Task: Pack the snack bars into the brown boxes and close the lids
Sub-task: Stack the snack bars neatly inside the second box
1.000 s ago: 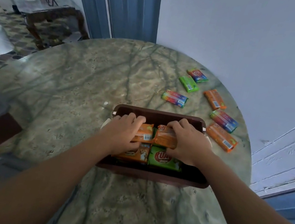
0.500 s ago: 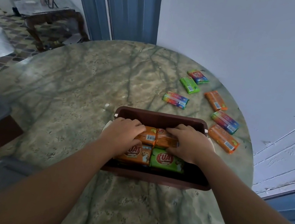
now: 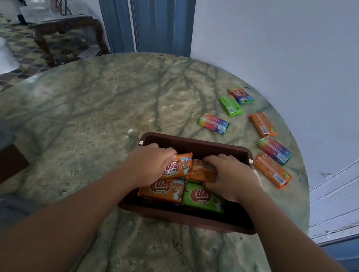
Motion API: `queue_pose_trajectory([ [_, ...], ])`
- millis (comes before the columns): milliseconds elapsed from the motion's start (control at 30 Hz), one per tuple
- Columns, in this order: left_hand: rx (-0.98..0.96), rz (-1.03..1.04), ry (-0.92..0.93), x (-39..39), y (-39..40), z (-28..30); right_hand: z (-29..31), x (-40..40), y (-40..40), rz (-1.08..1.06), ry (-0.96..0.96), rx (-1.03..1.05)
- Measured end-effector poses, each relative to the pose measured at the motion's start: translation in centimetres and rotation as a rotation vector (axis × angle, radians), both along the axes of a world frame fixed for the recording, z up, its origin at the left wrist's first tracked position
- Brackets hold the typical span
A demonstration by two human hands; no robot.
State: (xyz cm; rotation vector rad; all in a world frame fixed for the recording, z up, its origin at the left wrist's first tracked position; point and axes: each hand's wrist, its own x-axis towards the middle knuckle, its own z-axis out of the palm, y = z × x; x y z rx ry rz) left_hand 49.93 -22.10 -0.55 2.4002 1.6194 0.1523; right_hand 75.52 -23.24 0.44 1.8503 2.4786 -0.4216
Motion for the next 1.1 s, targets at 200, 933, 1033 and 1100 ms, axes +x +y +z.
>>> queue_pose_trajectory([
  [200,0.145,-0.024,0.01,0.0,0.4,-0.9,0.0,0.0,0.1,-0.007,0.007,-0.011],
  [933,0.166,-0.16,0.099,-0.2,0.2,-1.1,0.2,0.2,0.3,-0.168,0.249,-0.049],
  [1033,0.157,-0.154,0.091,-0.1,0.2,-1.1,0.3,0.2,0.4,-0.179,0.274,-0.082],
  [1100,0.15,-0.152,0.083,-0.2,0.2,-1.1,0.3,0.2,0.4,-0.159,0.229,-0.101],
])
